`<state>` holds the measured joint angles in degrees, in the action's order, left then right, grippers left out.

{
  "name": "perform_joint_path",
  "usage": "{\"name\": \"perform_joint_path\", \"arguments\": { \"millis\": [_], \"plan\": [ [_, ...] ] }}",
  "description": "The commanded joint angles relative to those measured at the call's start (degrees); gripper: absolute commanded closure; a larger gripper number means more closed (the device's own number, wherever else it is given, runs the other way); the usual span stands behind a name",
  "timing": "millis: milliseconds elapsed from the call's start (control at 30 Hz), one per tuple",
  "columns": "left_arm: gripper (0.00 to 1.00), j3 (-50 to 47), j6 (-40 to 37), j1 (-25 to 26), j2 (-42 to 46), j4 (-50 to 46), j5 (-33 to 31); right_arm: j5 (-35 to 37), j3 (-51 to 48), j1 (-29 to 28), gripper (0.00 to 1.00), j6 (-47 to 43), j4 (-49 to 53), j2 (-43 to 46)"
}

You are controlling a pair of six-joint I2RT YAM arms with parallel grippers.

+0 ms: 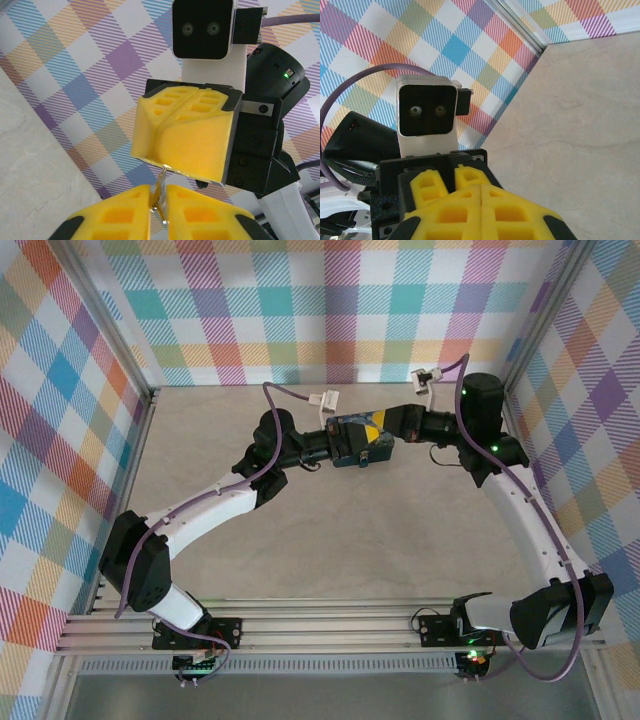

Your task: Unlock a padlock with a key

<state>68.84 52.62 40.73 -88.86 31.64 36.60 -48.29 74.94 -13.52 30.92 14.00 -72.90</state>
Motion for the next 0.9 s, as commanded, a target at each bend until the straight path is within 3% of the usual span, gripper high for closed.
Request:
{"name": "perform_joint_path", "arguments": {
  "millis": [0, 200, 333, 500, 667, 867],
  "plan": [
    [0.9, 1.9, -0.1, -0.1, 1.1, 2.2, 0.9, -1.5, -0.2, 0.1, 1.0, 0.4, -2.6, 1.2],
    [1.0, 1.7, -1.6, -0.1, 1.5, -0.8, 0.4, -1.0, -0.5, 0.1, 0.99, 0.6, -2.5, 1.2],
    [1.0, 0.5, -5.1, -0.3, 3.3, -6.7, -1.2, 1.4, -0.9, 0.1, 0.69, 0.9, -1.8, 1.7],
    [1.0, -2.0, -9.2, -1.1, 6.3, -13.6, -3.5, 4.8, -0.6, 0.1, 0.54, 1.0, 0.4, 1.8],
    [1.0, -1.7, -16.3, -1.4, 9.2, -27.8, -7.2, 11.9, -0.2, 0.2, 0.5, 0.1, 5.3, 1.2],
    [1.0, 0.7, -24.5, -1.8, 11.8, -48.7, -16.4, 21.5, 0.1, -2.5, 0.56, -4.5, 13.7, -2.7]
  ]
}}
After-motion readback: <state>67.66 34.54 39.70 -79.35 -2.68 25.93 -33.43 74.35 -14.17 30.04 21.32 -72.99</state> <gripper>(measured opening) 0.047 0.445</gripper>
